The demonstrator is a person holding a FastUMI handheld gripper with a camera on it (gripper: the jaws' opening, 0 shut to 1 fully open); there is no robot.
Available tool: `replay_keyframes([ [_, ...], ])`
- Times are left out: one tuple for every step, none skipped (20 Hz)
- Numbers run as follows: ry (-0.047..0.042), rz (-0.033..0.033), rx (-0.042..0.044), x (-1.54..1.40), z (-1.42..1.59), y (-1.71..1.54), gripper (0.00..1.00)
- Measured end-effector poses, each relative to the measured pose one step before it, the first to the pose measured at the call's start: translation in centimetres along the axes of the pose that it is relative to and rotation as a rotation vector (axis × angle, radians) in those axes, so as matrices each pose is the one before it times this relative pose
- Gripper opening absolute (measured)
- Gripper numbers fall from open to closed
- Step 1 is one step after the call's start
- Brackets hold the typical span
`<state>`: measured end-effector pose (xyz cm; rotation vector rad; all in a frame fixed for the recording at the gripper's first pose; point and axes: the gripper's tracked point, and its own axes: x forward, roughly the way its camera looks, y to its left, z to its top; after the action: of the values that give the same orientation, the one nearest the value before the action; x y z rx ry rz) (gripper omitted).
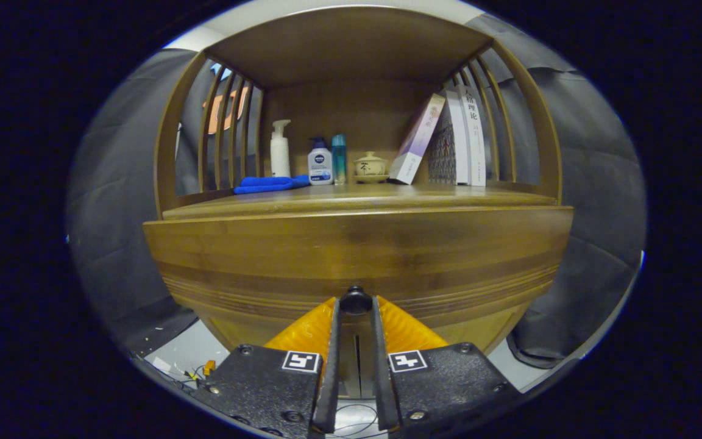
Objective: Pull open the drawer, take out the items inside it, and place them on the countertop above the cabinet.
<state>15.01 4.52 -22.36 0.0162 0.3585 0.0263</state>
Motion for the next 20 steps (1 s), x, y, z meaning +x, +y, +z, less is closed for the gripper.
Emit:
replay_keyframes([
  [-0.01077, -0.01203, -0.01064, -1.113, 0.028, -0.074, 0.23],
  [-0.03058, -0.00488, -0.02185, -1.248, 0.119, 0.004, 0.18],
  [-0.0294, -0.01169, -0.03639, -0.466, 0.438, -0.065, 0.13],
  [0.0014, -0.01226, -0.03894, -0.422, -0.451, -0.319, 0.13],
  [0.00628, 0.00784, -0.00293, -0.009, -0.204, 0.133, 0.13],
  [0.00874, -0.00256, 0.00784, 0.05, -0.162, -0.211, 0.13],
  [0.00262, 0.01058, 0.01655, 0.245, 0.03, 0.033, 0.14],
  [0.00685, 0.00941, 0.01453, -0.179, 0.042, -0.081, 0.22],
  [0.00632, 0.00489, -0.0039, 0.497, 0.108, -0.137, 0.3],
  [0.00463, -0.00888, -0.01378, 0.617, 0.026, -0.443, 0.38],
  [0.00148, -0.0075, -0.00836, 0.592, 0.161, -0.417, 0.47],
  [0.00279, 0.00277, -0.00065, 0.617, 0.156, 0.163, 0.55],
  [0.00507, 0.00741, 0.00524, 0.473, 0.221, 0.225, 0.55],
  [-0.00163, 0.00367, 0.00308, 0.44, 0.247, 0.088, 0.55],
  [0.00184, -0.00235, -0.00243, 0.394, 0.17, 0.075, 0.55],
  [0.00033, 0.00319, -0.00293, 0.284, 0.103, 0.321, 0.55],
  [0.00529, -0.00016, -0.00473, 0.333, -0.007, 0.194, 0.55],
  [0.00586, 0.00163, -0.00137, 0.177, -0.163, 0.294, 0.55],
  [0.00015, 0.00494, 0.00294, 0.212, 0.149, 0.306, 0.55],
  [0.00026, 0.00155, 0.00175, 0.165, -0.023, 0.132, 0.55],
])
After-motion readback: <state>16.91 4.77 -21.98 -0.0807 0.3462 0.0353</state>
